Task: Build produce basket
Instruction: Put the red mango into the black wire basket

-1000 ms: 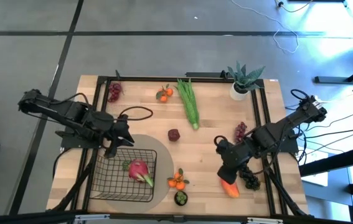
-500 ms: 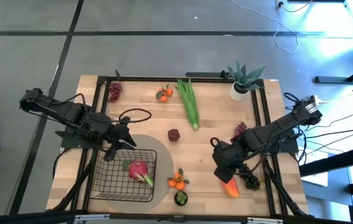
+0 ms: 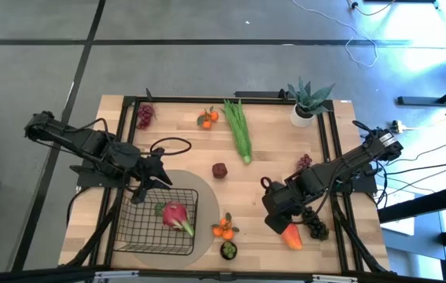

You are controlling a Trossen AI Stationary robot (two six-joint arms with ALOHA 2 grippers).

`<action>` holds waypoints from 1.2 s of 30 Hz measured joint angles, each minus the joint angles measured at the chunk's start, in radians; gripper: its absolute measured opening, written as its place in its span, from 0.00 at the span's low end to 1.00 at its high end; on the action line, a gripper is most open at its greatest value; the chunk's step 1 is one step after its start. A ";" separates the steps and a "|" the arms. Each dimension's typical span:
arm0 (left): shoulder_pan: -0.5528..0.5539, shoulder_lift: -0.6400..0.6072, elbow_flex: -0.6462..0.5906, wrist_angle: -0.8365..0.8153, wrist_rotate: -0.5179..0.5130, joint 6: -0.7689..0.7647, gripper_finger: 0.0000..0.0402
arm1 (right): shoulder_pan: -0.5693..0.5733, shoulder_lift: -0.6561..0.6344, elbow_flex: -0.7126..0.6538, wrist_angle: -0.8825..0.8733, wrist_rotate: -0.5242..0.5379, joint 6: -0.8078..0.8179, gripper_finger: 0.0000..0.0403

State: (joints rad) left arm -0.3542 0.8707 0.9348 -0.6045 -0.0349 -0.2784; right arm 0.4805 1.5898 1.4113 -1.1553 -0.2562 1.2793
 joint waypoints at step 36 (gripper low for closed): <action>0.000 0.000 0.000 0.000 -0.001 -0.001 0.15 | 0.000 0.000 0.000 -0.026 0.079 0.186 0.35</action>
State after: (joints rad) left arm -0.3542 0.8707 0.9348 -0.6044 -0.0354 -0.2790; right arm 0.4805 1.5898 1.4113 -1.1812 -0.1776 1.4651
